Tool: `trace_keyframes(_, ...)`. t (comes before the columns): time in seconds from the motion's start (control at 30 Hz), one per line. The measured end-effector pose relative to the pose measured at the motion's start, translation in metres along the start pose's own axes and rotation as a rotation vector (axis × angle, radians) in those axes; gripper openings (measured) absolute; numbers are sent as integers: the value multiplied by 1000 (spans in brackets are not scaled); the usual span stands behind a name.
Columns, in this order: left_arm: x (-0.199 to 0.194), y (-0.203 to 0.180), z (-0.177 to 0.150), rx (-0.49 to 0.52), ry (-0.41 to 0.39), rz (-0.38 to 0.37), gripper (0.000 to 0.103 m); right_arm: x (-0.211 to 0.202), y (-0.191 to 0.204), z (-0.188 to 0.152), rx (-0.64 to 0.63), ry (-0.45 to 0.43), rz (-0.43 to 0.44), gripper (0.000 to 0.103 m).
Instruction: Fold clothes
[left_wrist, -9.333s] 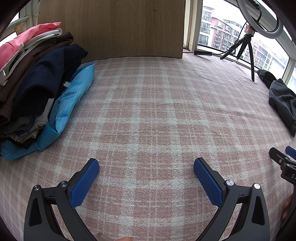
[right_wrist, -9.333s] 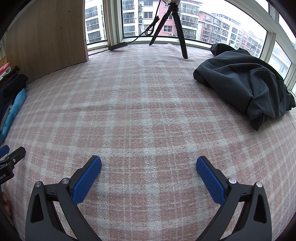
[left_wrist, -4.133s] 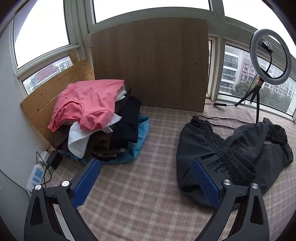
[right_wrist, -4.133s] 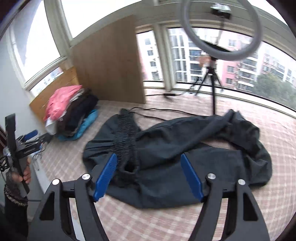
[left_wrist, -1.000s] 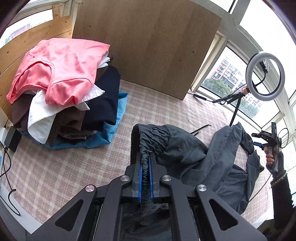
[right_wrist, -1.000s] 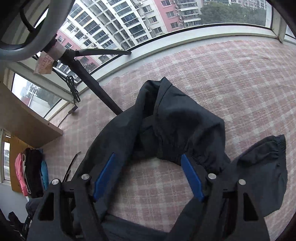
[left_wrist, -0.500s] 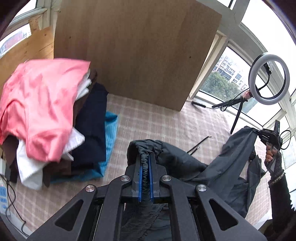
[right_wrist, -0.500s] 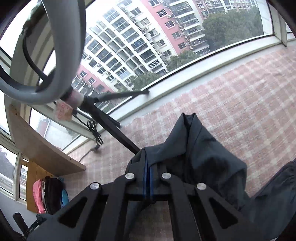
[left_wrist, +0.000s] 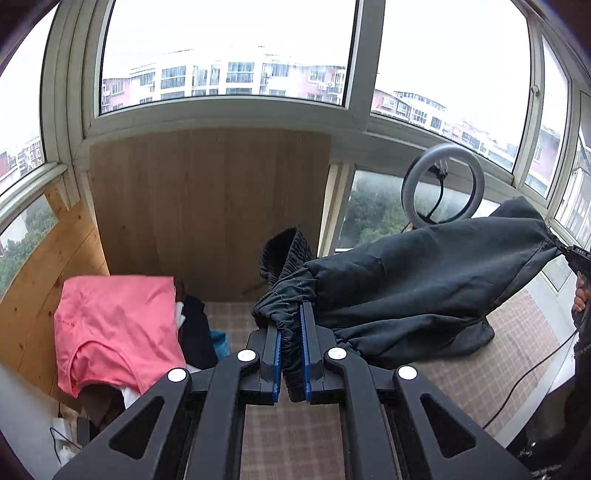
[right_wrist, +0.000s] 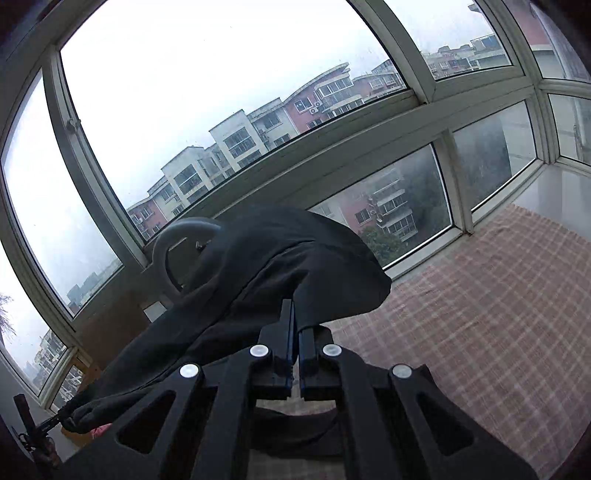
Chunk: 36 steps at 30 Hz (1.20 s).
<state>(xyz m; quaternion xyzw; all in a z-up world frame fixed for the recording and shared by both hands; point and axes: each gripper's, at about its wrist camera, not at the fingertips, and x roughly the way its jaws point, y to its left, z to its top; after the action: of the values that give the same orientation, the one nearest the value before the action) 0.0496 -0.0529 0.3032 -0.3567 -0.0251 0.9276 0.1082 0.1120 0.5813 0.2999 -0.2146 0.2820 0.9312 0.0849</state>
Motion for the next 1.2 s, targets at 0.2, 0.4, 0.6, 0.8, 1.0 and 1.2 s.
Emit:
trace_keyframes(0.2,71,16,-164,-92,358,-9,8,8,-118,-183,169,374,-273,2)
trace_keyframes(0.4,90,32,-253,-181,502,-46,7,-9,-166,-253,226,515,-378,2)
trace_keyframes(0.6,73,37,-262,-139,515,-79,9,-27,-171,-248,180,525,-395,3)
trace_keyframes(0.8,57,58,-258,-122,526,21,11,-56,-173,-238,188,514,-387,21)
trace_keyframes(1.0,36,43,-226,-143,419,-13,11,-43,-172,-166,158,364,-328,54)
trace_keyframes(1.2,78,-52,-217,21,454,-127,11,64,-211,-106,36,397,-445,64)
